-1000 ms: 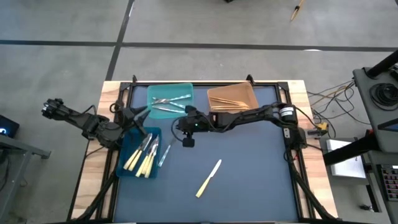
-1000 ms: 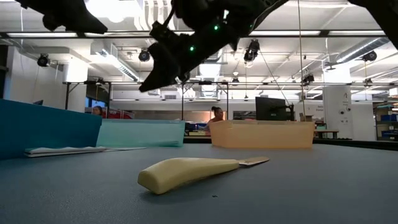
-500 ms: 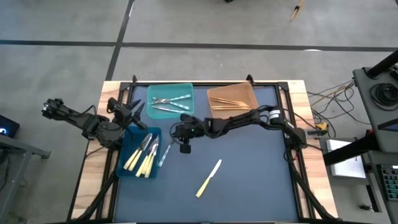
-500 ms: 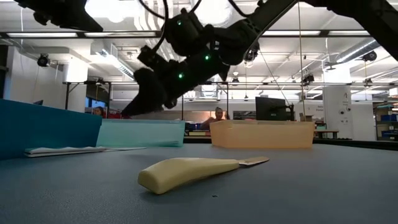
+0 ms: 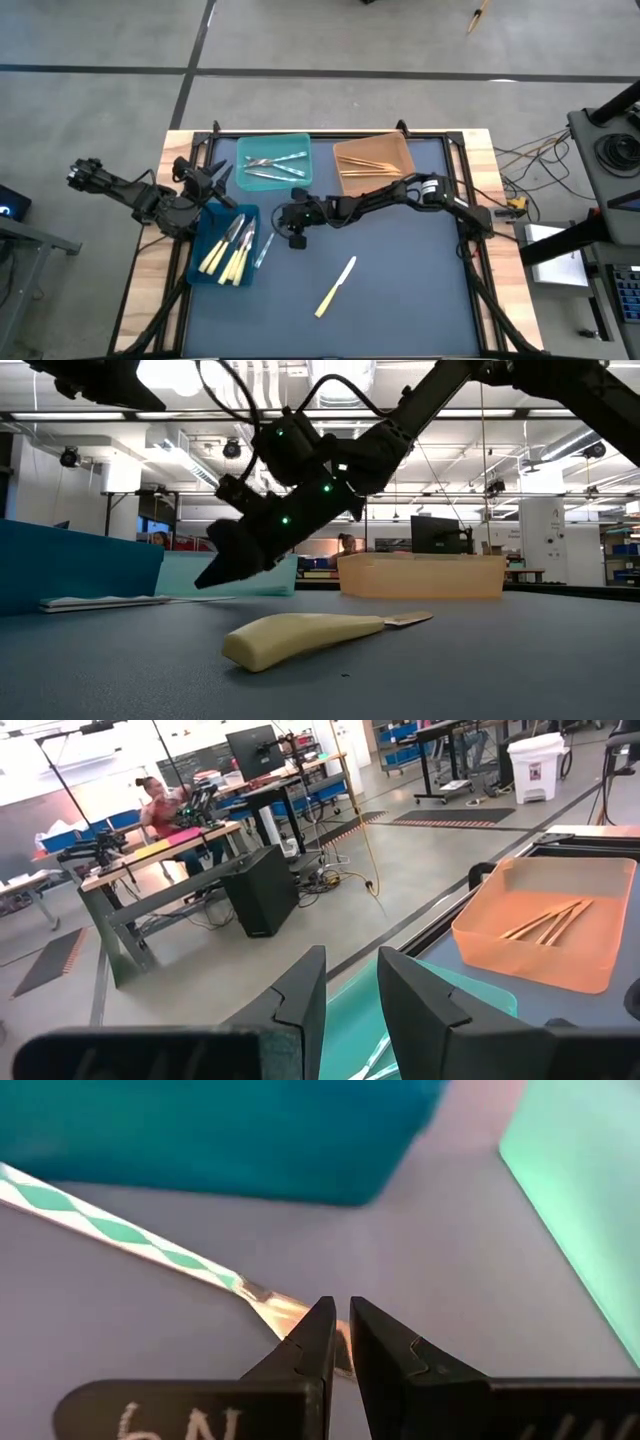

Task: Sort silverware by color (type)
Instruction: Put the white knife into the light blue bin

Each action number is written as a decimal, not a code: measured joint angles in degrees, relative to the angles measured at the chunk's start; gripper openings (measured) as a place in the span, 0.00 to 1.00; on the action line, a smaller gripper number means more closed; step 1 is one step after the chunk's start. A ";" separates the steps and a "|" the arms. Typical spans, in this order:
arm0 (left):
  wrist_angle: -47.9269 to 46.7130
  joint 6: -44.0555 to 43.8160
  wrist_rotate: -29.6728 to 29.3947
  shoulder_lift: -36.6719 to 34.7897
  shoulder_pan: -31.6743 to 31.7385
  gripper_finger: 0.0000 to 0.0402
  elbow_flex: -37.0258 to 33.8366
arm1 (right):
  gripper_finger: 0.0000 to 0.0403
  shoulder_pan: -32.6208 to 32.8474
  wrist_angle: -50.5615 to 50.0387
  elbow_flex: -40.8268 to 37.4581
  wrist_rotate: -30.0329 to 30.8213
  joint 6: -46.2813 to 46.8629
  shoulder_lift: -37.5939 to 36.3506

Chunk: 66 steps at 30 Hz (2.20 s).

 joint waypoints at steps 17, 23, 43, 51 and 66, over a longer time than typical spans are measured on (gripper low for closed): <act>0.08 0.64 0.02 0.10 0.00 0.19 -0.01 | 0.07 0.00 -3.17 0.00 2.33 2.15 0.95; 0.24 0.64 0.02 0.11 0.00 0.19 0.00 | 0.07 0.00 -6.50 0.11 2.33 2.02 0.38; 0.44 0.64 1.48 0.56 -0.02 0.19 0.00 | 0.07 1.20 -20.92 0.57 -1.69 -0.18 -5.93; 0.42 4.47 10.29 0.77 -0.02 0.19 0.00 | 0.07 1.27 -17.18 4.44 -7.86 -3.52 -4.38; 0.84 5.78 9.79 0.55 -0.02 0.19 0.00 | 0.07 1.27 -16.93 11.38 -11.78 -8.74 1.29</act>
